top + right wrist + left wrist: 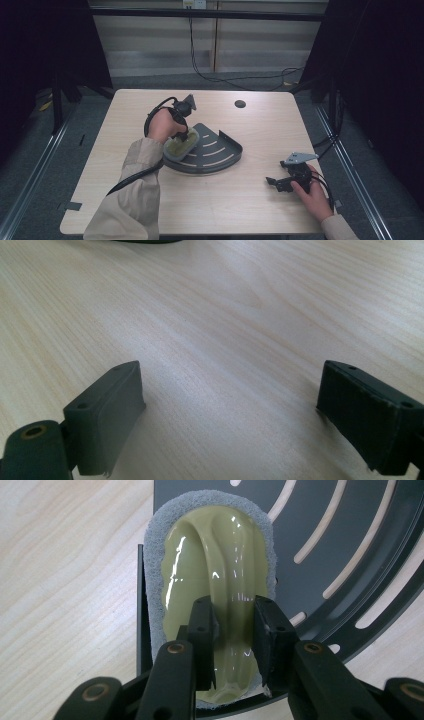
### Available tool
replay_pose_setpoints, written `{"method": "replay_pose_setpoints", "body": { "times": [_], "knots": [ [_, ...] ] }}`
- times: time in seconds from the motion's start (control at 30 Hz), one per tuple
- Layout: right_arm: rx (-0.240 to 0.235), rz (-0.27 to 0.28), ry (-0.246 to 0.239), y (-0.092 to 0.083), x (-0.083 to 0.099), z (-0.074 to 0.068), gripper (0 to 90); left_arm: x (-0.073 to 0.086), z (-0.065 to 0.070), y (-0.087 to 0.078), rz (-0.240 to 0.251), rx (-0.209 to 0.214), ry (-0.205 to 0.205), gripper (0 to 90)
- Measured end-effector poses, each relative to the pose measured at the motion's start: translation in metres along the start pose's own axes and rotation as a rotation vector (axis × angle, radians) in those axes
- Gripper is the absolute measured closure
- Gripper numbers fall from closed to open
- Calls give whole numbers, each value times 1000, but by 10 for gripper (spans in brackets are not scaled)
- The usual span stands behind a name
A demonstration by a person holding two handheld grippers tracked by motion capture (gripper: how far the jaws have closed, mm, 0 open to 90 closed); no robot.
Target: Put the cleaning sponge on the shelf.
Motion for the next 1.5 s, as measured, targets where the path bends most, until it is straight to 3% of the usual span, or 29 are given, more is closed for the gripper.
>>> {"method": "replay_pose_setpoints", "body": {
  "times": [0.37,1.5],
  "knots": [
    [0,0,1,0,0,0,105,2,-3,7,-11,2,8,719],
    [0,0,0,0,0,0,105,5,-8,22,-14,11,-31,708]
  ]
}}
Point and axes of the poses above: each handheld gripper's, and its own axes: y roughly forward along the jaws, x roughly out of its underside, z roughly to its right, the point moved 6 cm from there along y, roughly forward along the jaws, and after that the axes turned 9 degrees about -z, right-handed, at the moved point
